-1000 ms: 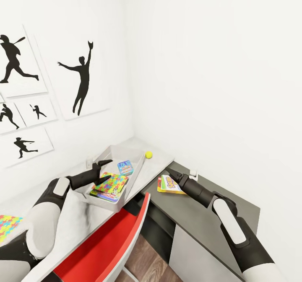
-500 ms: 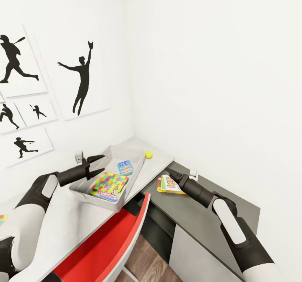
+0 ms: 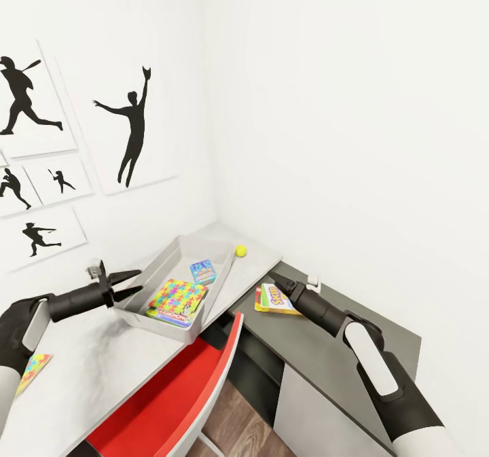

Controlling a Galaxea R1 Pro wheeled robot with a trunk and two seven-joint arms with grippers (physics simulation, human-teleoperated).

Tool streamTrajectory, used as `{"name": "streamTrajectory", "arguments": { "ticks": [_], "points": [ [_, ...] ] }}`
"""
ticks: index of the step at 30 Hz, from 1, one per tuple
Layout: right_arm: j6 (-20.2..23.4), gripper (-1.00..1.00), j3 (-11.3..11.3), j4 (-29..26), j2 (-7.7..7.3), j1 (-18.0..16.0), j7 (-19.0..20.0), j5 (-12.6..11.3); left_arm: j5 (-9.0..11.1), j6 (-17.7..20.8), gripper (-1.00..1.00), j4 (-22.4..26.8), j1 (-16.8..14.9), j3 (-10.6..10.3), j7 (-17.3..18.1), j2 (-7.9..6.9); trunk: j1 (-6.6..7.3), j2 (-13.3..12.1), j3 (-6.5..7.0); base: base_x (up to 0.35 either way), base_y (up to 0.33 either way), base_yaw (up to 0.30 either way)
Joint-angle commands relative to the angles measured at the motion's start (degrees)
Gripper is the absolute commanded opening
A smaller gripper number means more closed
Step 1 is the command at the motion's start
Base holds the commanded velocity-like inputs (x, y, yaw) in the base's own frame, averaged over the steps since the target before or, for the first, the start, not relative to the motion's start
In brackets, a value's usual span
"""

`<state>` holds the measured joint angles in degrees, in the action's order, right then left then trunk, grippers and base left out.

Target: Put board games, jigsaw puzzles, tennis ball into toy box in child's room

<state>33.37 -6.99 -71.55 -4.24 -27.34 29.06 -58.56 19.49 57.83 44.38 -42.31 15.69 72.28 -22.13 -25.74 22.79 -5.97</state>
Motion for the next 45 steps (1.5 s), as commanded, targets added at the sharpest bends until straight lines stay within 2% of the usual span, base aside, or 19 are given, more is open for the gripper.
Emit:
{"name": "streamTrajectory", "arguments": {
  "ticks": [1,6,12,18,25,45],
  "points": [
    [0.05,1.00,-0.04,0.00,-0.04,-0.06,-0.05,-0.38,0.11,0.03,1.00,0.09,0.52,-0.02,0.34,-0.36,-0.04,0.12,-0.12,0.000,0.000,0.000],
    [-0.61,1.00,-0.11,-0.01,-0.06,-0.05,-0.06,-0.40,0.15,-2.29,1.00,0.35,3.94,0.34,1.50,-2.23,-0.04,0.12,-0.12,0.000,0.000,0.000],
    [-0.83,1.00,-0.16,-0.01,-0.06,-0.04,-0.06,-0.41,0.06,-4.46,1.00,0.46,7.17,0.52,6.27,-4.69,-0.04,0.12,-0.12,0.000,0.000,0.000],
    [-0.92,1.00,-0.21,0.00,-0.06,-0.05,-0.06,-0.41,-0.03,-5.29,1.00,0.52,8.27,0.57,8.74,-6.32,-0.04,0.12,-0.12,-0.037,0.006,0.000],
    [-0.93,1.00,-0.27,-0.01,-0.06,-0.06,-0.06,-0.41,-0.04,-6.65,1.00,0.53,8.61,0.57,9.21,-6.96,-0.04,0.12,-0.12,-0.061,0.020,0.000],
    [-1.02,1.00,-0.47,0.00,0.02,-0.05,-0.14,-0.34,0.02,-8.32,1.00,0.45,8.66,0.57,9.04,-6.99,-0.04,0.12,-0.12,-0.064,0.048,0.000]
  ]
}}
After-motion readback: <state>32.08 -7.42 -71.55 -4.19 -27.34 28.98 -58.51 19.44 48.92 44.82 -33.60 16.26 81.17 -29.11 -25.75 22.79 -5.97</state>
